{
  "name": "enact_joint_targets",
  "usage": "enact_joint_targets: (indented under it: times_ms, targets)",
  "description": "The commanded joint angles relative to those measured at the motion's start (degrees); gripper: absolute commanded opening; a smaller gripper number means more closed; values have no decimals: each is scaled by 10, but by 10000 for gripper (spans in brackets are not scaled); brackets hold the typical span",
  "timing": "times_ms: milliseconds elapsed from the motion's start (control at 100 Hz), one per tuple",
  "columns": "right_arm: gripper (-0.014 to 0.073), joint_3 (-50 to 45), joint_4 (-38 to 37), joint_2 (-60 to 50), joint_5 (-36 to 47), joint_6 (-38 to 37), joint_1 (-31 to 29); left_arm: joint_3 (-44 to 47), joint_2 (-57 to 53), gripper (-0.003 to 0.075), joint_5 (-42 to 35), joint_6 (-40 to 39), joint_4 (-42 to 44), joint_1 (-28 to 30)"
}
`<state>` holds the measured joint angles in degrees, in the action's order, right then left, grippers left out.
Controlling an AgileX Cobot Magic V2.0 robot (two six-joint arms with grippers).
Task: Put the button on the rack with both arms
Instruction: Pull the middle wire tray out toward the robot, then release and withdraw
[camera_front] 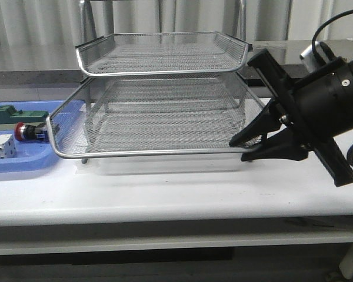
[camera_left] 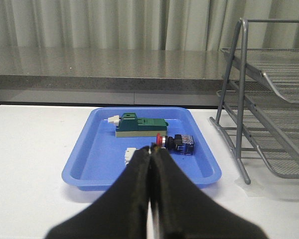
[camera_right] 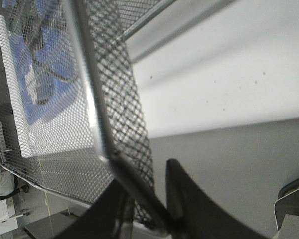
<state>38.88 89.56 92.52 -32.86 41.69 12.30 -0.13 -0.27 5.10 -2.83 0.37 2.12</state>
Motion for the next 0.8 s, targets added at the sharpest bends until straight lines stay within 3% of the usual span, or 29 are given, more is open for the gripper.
enact_joint_targets:
  times_ms: [0, 150, 440, 630, 790]
  targets:
    - [106, -8, -38, -30, -2, 30, 2, 31, -17, -21, -48, -6, -4, -2]
    - [174, -8, -37, -43, 10, 43, 2, 31, -17, -21, -48, -6, -4, -2]
    - [530, -8, -38, -65, 10, 60, 2, 31, -17, -21, -48, -6, -4, -2]
    - [547, -8, -54, -97, -3, 67, 2, 31, -17, -21, -48, -6, -4, -2]
    - [547, -9, -128, -130, -17, 28, 2, 31, -17, -21, -48, -6, -4, -2]
